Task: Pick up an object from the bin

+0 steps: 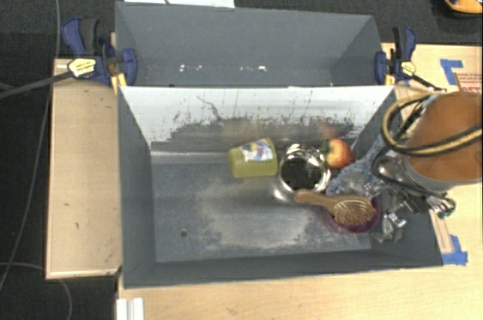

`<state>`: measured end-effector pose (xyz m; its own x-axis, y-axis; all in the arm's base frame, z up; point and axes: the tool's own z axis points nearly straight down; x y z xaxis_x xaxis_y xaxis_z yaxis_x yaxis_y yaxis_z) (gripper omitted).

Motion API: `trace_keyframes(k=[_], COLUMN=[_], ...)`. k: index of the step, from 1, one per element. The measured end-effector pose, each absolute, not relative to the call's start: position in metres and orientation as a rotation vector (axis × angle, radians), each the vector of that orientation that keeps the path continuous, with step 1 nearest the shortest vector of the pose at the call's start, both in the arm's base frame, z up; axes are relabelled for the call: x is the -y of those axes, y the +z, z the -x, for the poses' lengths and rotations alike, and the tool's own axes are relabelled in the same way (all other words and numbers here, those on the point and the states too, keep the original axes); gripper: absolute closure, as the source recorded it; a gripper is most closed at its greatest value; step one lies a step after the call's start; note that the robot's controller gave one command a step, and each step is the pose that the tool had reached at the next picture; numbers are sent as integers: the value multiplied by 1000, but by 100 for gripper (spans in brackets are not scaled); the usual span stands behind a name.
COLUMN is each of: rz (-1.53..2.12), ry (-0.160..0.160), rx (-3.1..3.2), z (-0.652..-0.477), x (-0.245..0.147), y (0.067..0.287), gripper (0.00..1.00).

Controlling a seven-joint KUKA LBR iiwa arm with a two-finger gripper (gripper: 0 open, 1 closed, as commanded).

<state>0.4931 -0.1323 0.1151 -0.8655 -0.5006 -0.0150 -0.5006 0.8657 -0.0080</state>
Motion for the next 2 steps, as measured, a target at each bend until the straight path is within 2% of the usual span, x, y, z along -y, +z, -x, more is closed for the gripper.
trace_keyframes(k=[1,2], rz=[1029,1111], ry=[-26,-22], rx=[-2935,-2897], z=[-501,-497], x=[140,131], y=[124,74], gripper=[0,0])
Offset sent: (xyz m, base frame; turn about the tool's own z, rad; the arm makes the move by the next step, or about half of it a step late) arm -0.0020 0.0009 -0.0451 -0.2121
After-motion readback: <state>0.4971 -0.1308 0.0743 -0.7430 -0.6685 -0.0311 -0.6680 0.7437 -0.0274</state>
